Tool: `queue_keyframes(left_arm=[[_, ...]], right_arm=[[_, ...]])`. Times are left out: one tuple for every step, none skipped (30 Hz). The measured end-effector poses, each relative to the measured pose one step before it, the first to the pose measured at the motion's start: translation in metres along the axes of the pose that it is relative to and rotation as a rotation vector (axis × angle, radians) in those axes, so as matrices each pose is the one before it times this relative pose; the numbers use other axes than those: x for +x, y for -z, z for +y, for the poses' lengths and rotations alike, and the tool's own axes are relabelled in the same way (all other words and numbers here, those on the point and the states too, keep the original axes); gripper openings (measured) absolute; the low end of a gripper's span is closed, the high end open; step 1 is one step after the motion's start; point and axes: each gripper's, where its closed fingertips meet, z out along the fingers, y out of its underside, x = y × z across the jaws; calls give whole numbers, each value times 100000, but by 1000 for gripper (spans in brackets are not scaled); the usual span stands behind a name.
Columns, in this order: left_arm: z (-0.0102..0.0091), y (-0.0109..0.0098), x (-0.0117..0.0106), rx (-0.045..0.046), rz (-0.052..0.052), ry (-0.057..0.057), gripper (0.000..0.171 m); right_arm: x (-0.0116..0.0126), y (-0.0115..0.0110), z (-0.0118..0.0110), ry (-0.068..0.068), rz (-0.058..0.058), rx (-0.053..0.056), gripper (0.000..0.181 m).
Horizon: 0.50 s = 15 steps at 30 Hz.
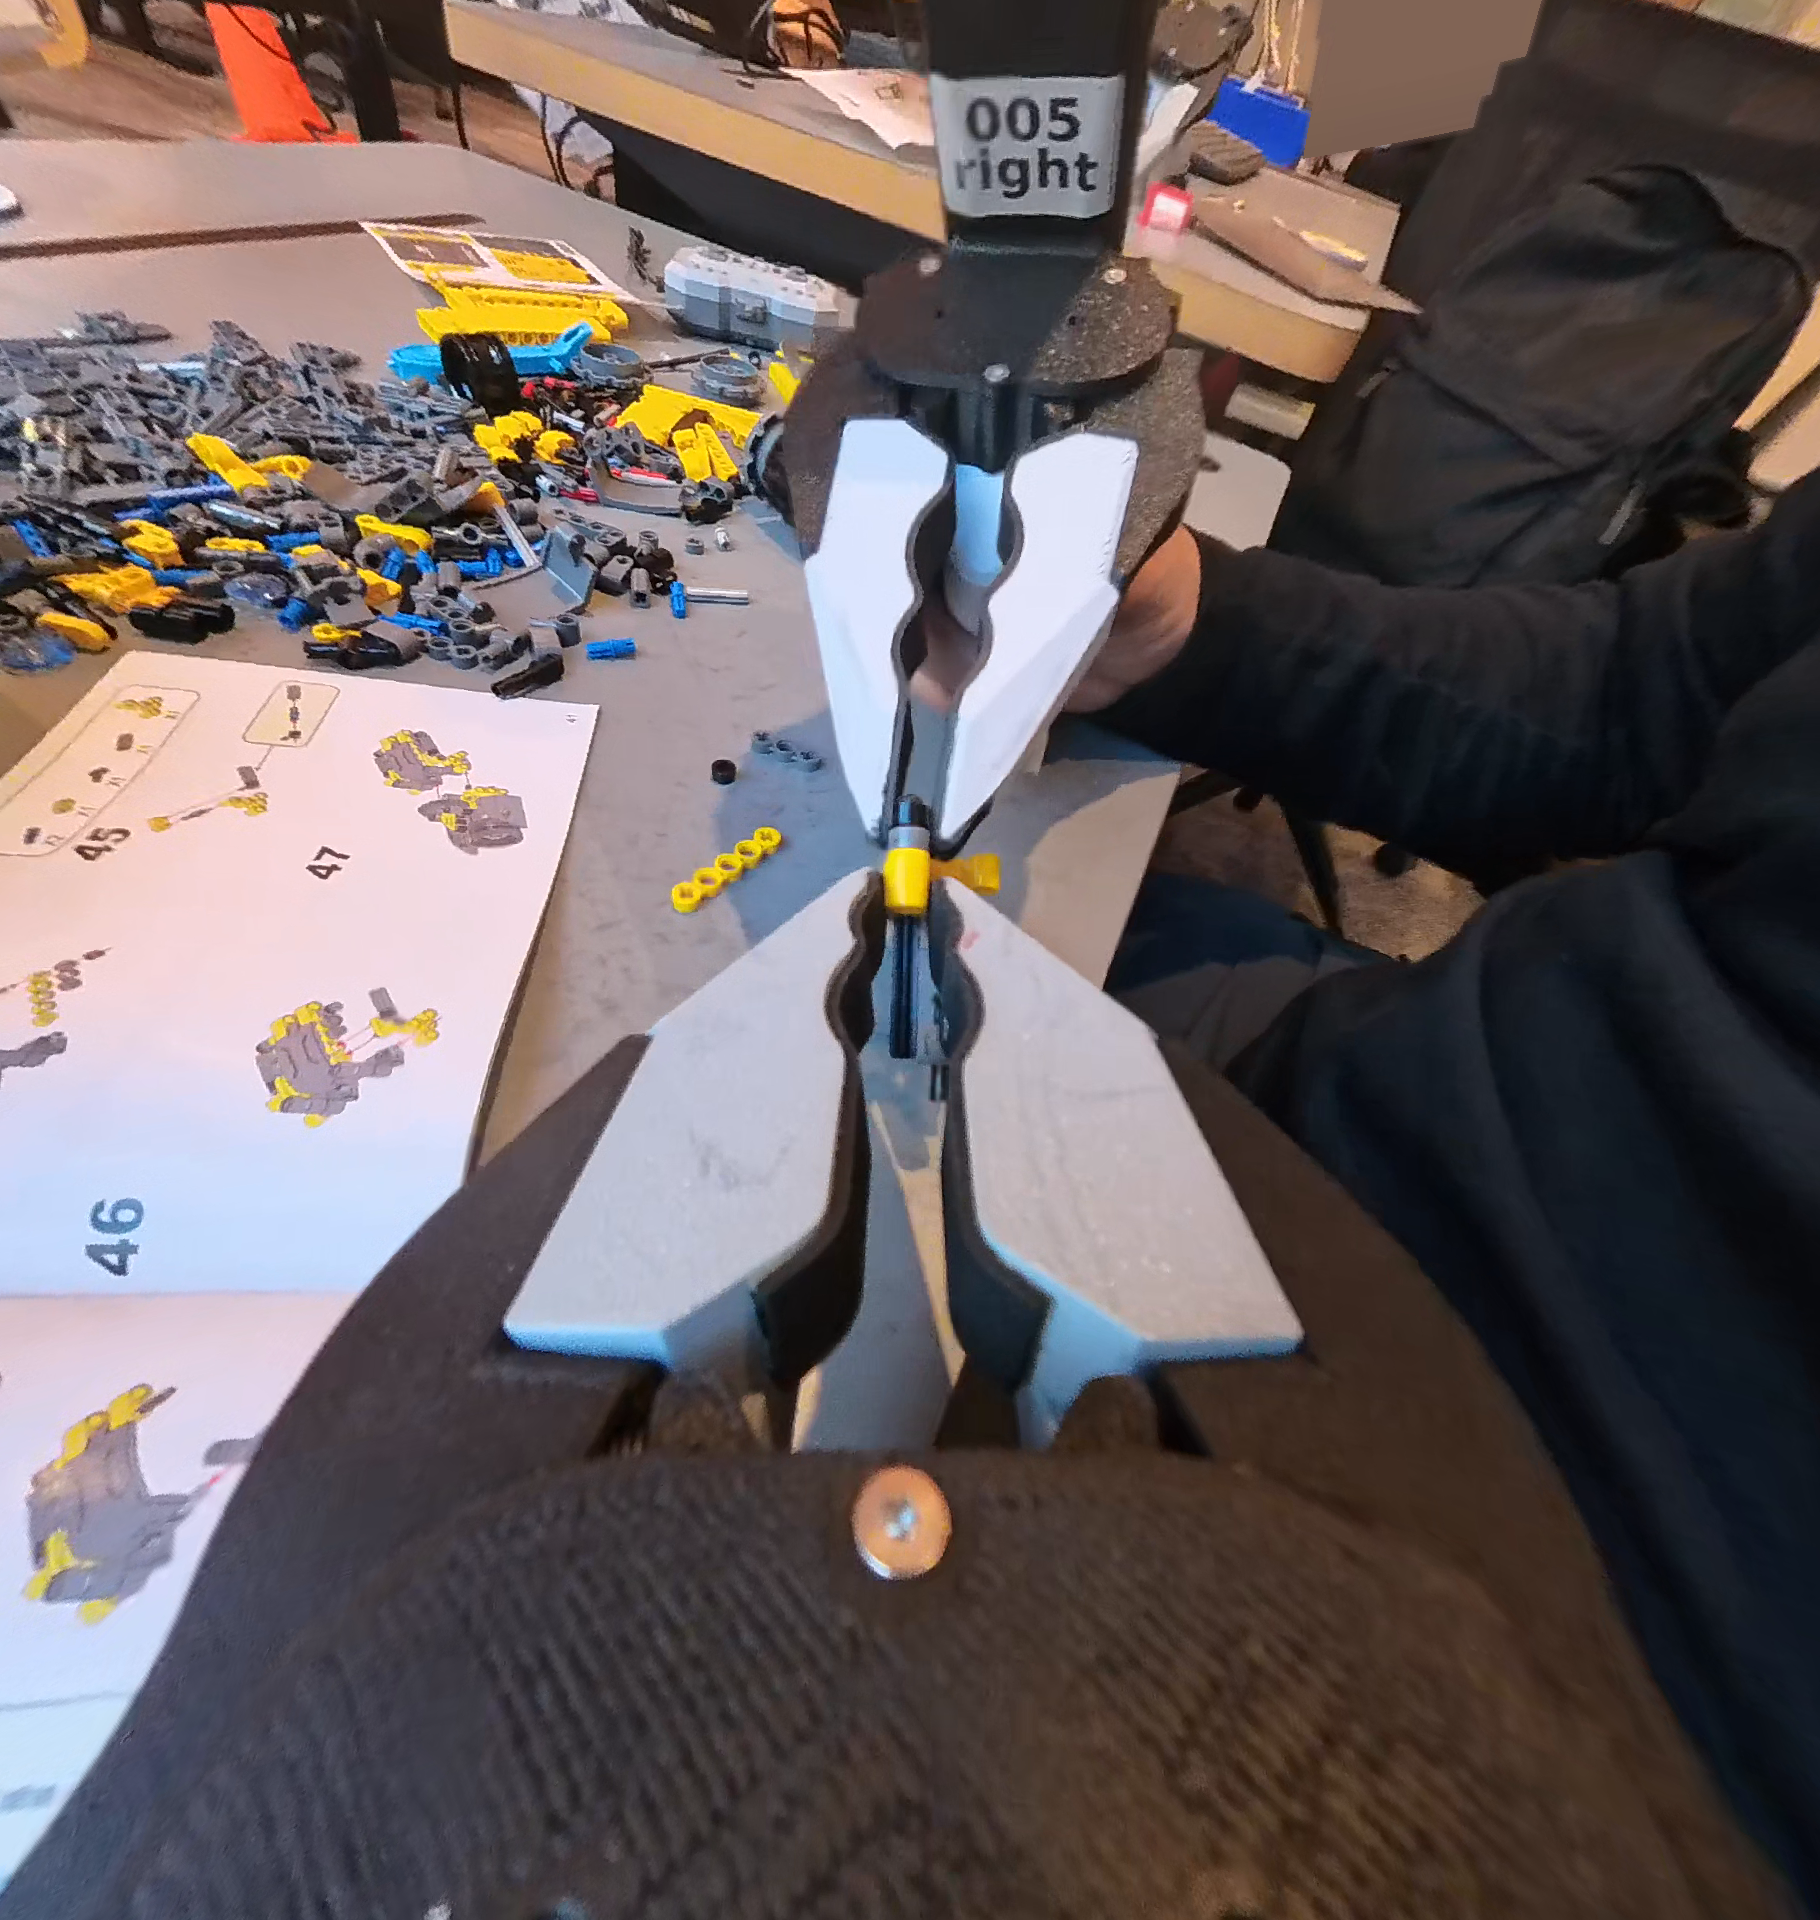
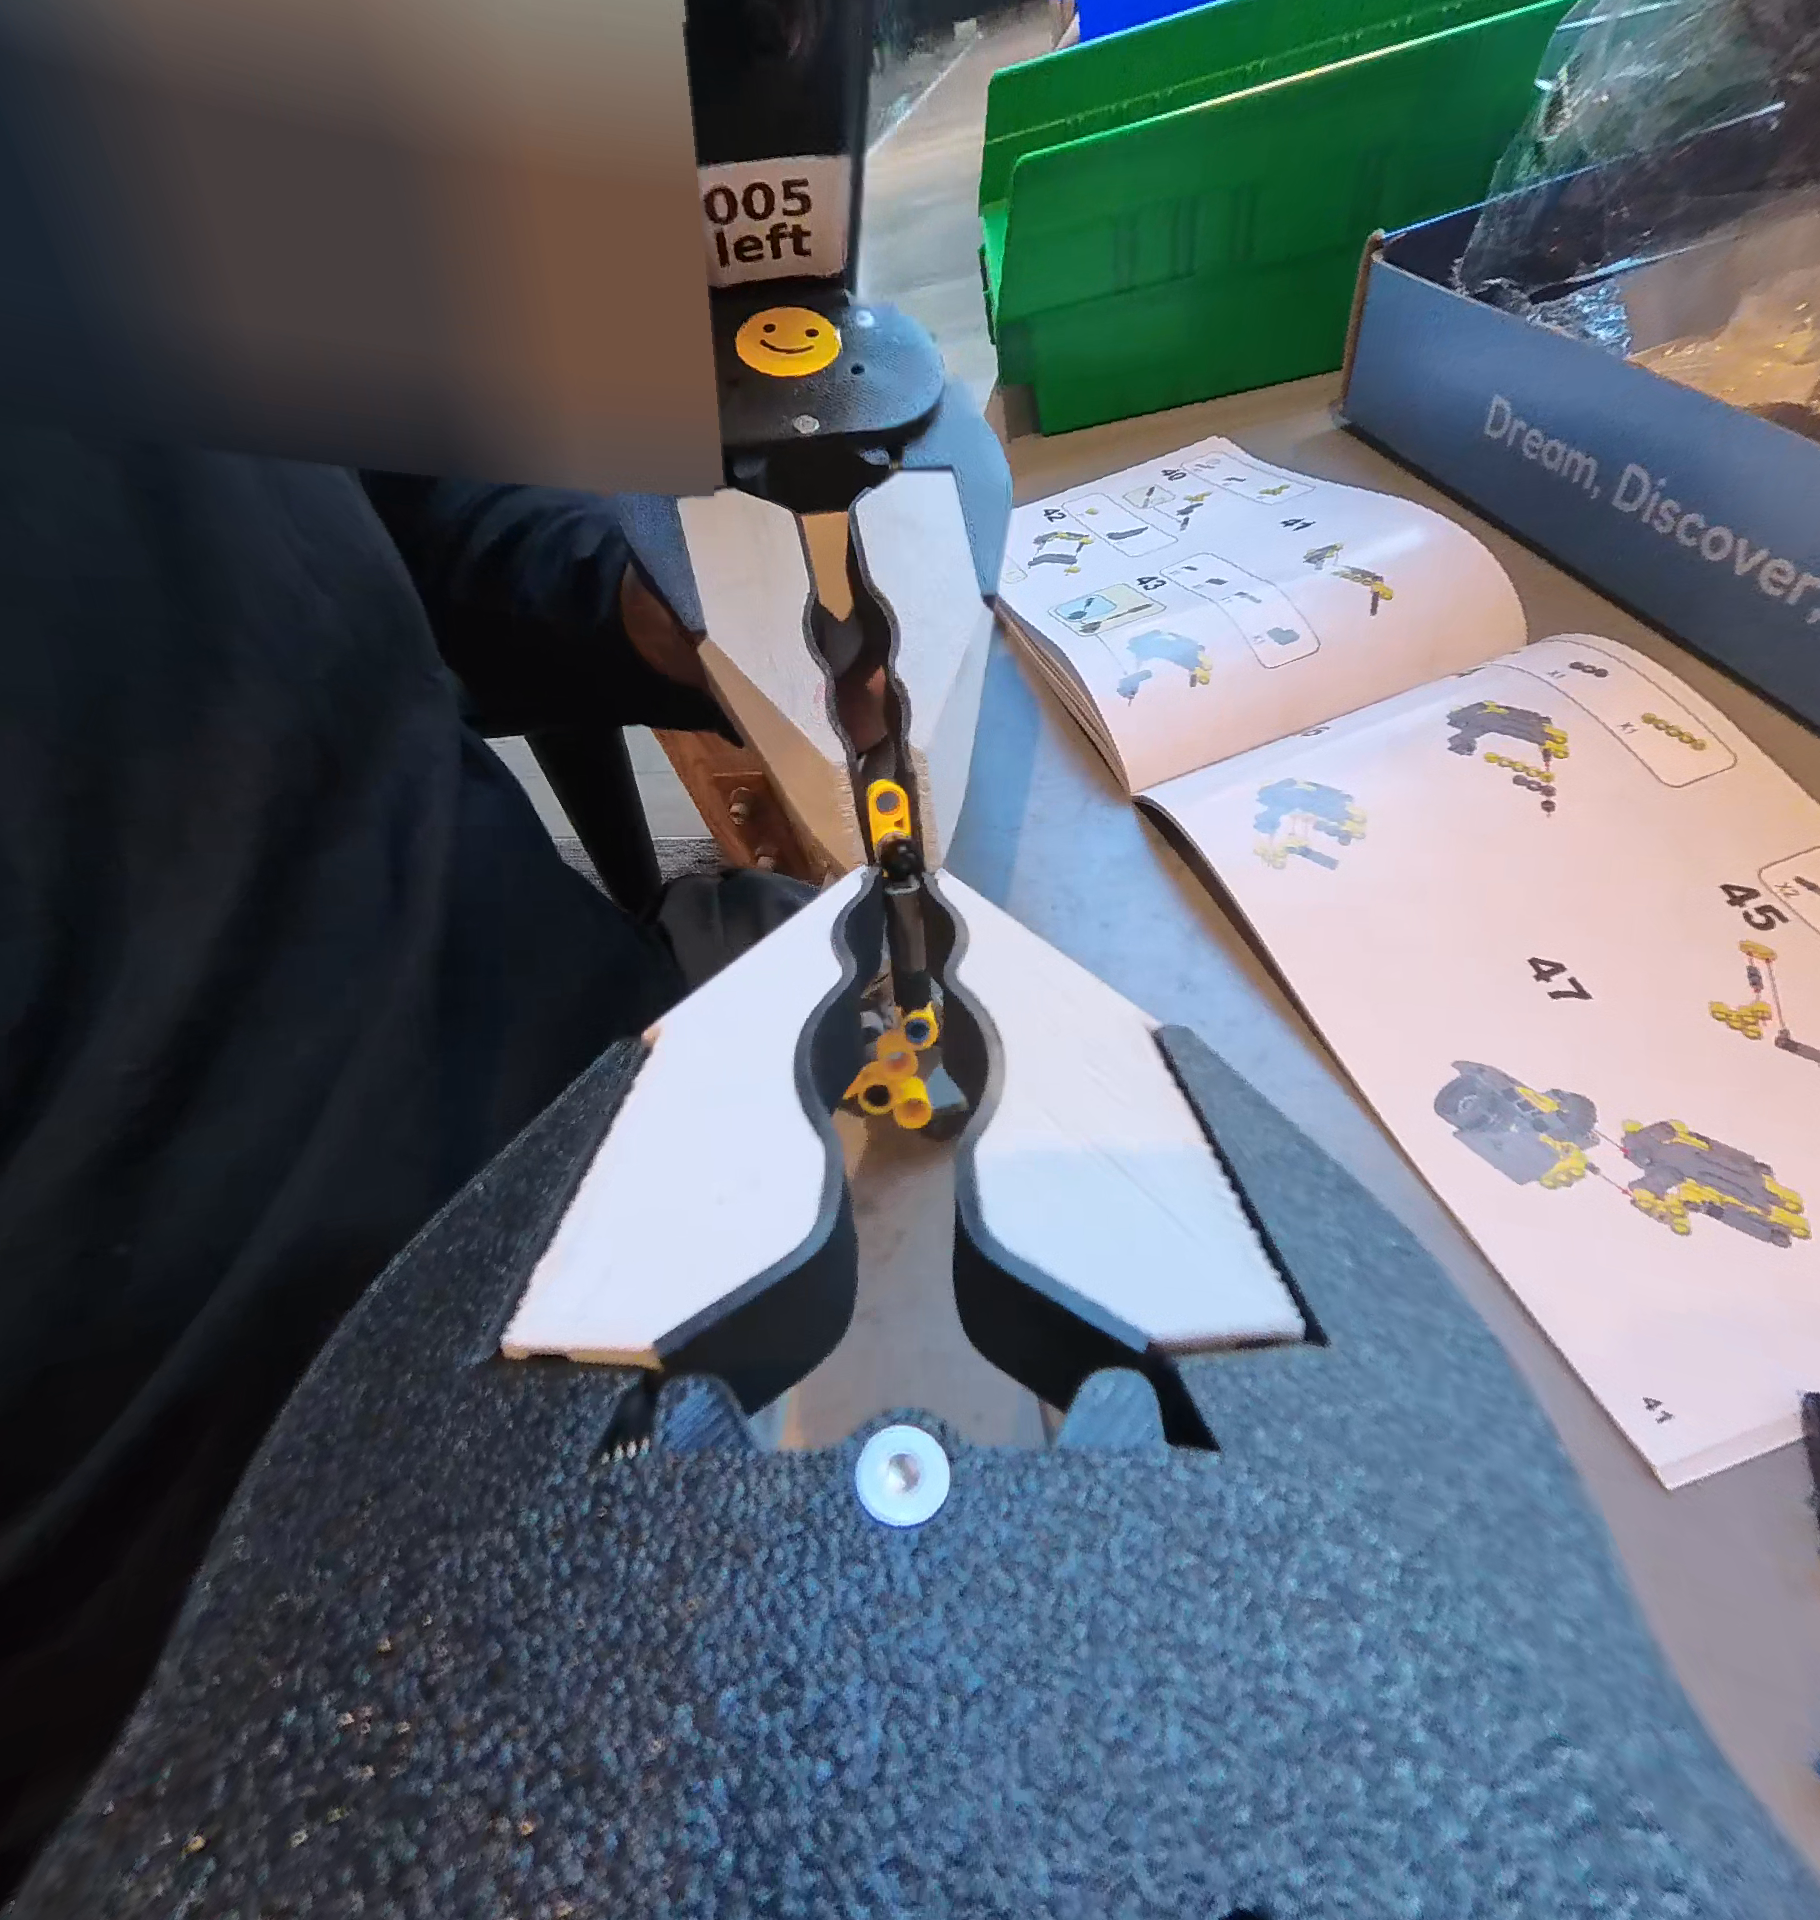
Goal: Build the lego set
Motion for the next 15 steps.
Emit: queue_keyframes(left_arm=[[9,27,-34,563,1358,2426,6],[-26,54,-22,302,1160,1773,6],[-70,43,-38,429,243,607,6],[16,-18,10,-216,40,-290,6],[111,-60,-22,-713,-473,-535,7],[2,5,-62,118,-655,-341,6],[-74,11,-8,513,192,365,6],[-49,-3,-8,344,491,928,6],[10,-28,-34,67,448,1042,6],[18,-15,-75,74,47,939,6],[-1,2,-106,135,-282,888,6],[-32,16,-71,233,-151,679,6],[-44,36,-62,279,-72,681,6],[-14,22,-69,140,-58,692,6],[-26,23,-53,212,-54,582,6]], right_arm=[[46,109,-78,-451,-3,745,5],[40,98,-72,-972,-514,617,6],[52,61,-70,-896,-318,512,5],[13,-6,10,-409,-302,-108,5],[18,-49,69,-22,139,-542,6],[60,-18,27,57,467,-165,5],[15,34,-44,-129,22,331,5],[-4,19,-36,-255,-167,278,5],[22,-9,12,-276,-83,-61,5],[50,-29,29,-485,10,-248,6],[135,-2,-4,-752,393,-4,6],[120,36,-35,-725,396,307,6],[105,55,-65,-590,318,466,5],[73,48,-49,-634,121,397,5],[67,40,-27,-761,-83,282,5]])
